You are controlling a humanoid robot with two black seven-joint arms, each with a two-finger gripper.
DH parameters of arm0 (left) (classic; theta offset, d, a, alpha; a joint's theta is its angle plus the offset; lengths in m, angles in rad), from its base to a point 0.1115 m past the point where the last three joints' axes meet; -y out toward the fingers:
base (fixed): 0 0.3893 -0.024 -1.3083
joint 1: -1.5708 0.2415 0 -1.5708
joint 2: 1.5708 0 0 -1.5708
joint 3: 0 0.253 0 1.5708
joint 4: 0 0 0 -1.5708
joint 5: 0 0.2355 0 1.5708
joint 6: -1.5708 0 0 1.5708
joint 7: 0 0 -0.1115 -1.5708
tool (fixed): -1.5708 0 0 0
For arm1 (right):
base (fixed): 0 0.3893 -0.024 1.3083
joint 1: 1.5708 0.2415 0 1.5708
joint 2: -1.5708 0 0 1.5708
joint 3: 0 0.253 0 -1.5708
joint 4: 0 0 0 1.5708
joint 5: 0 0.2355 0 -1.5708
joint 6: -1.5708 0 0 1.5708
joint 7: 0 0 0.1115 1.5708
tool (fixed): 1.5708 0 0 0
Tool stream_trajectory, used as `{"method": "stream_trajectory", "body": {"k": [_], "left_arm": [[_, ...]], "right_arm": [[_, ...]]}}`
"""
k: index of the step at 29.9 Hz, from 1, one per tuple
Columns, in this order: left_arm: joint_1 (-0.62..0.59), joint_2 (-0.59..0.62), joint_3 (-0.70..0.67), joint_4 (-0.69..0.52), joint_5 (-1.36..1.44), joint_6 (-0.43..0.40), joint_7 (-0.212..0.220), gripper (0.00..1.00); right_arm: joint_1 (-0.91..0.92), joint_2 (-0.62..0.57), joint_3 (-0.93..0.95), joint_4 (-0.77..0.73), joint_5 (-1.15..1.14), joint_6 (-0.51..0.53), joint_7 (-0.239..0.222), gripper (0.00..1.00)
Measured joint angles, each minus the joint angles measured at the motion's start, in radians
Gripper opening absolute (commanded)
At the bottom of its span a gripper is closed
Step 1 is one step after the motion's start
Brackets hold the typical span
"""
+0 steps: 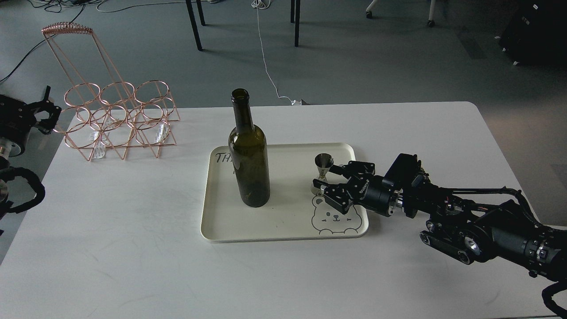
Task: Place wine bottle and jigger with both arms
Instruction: 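Close the right gripper around the steel jigger, then lift the jigger off the tray and carry it away from the bottle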
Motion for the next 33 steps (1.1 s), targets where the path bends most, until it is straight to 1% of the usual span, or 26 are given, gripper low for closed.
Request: {"method": "stream_trajectory", "body": {"k": [5, 6, 14, 16, 19, 22, 33], "left_arm": [[0.001, -0.003, 0.0, 0.0, 0.0, 0.0, 0.0, 0.98], [0.001, -0.004, 0.0, 0.0, 0.0, 0.0, 0.0, 0.98], [0.002, -0.003, 0.0, 0.0, 0.0, 0.0, 0.0, 0.98], [0.002, -0.003, 0.001, 0.0, 0.0, 0.0, 0.0, 0.98], [0.002, -0.002, 0.001, 0.0, 0.001, 0.0, 0.0, 0.98], [0.002, -0.002, 0.001, 0.0, 0.0, 0.0, 0.0, 0.98], [0.002, 0.002, 0.001, 0.0, 0.0, 0.0, 0.0, 0.98]], "right_arm": [[0.011, 0.032, 0.0, -0.031, 0.0, 0.0, 0.0, 0.49], [0.011, 0.036, 0.0, -0.034, 0.0, 0.0, 0.0, 0.47], [0.012, 0.052, -0.002, -0.063, 0.0, 0.0, 0.0, 0.16], [0.011, 0.057, -0.002, -0.077, 0.0, 0.0, 0.0, 0.14], [0.011, 0.065, -0.001, -0.095, 0.003, 0.0, 0.0, 0.07], [0.01, 0.067, 0.0, -0.099, 0.006, 0.0, 0.0, 0.04], [0.017, 0.062, 0.008, -0.084, 0.01, 0.0, 0.0, 0.04]]}}
